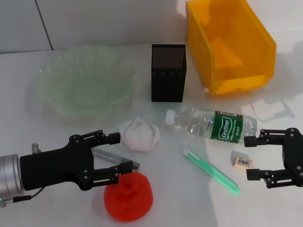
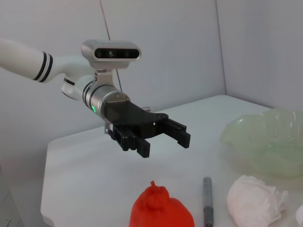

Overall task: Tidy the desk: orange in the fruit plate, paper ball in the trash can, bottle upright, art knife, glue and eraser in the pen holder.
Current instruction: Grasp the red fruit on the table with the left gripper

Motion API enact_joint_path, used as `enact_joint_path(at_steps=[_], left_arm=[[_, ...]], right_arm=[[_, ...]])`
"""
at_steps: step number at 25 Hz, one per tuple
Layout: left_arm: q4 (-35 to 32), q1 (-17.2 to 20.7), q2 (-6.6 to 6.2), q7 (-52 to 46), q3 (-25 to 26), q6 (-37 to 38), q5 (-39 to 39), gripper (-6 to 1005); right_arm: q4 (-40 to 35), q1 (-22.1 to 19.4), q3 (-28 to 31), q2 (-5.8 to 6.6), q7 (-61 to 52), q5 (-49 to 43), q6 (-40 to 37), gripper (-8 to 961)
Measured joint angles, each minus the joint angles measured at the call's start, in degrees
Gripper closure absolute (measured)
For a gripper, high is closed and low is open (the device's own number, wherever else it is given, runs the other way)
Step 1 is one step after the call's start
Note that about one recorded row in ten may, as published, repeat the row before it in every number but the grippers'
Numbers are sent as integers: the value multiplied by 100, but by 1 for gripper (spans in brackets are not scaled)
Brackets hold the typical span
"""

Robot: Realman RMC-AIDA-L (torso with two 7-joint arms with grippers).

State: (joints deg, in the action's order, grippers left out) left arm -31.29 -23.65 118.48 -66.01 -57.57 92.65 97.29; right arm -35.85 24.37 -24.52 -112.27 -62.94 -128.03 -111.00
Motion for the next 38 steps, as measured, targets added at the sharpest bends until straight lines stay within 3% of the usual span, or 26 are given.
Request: enact_joint_path(at_steps=[13, 20, 21, 26, 27, 31, 38], left_arm=[[0, 12, 0, 31, -43, 18, -8, 212], [-10, 36, 0, 52, -49, 39, -3, 214], [-144, 287, 33, 672, -137, 213, -59, 214], [-105, 370, 52, 970, -219, 193, -75, 215], [228, 350, 59, 1280, -333, -42, -90, 215], [466, 281, 68, 1464, -601, -471, -188, 220], [520, 260, 72, 1469, -1033, -893, -362, 247]], right_arm=[[8, -12, 12, 4, 79, 18, 13, 187], [96, -161, 376, -18, 321, 228, 21, 188], [139, -182, 431, -21, 379, 243, 23, 188], [258, -270, 629, -22, 447, 268, 18, 188], [262, -291, 674, -26, 448, 271, 19, 188], [301, -357, 924, -41, 501, 286, -14, 188], [309, -340, 955, -47, 528, 342, -11, 188]])
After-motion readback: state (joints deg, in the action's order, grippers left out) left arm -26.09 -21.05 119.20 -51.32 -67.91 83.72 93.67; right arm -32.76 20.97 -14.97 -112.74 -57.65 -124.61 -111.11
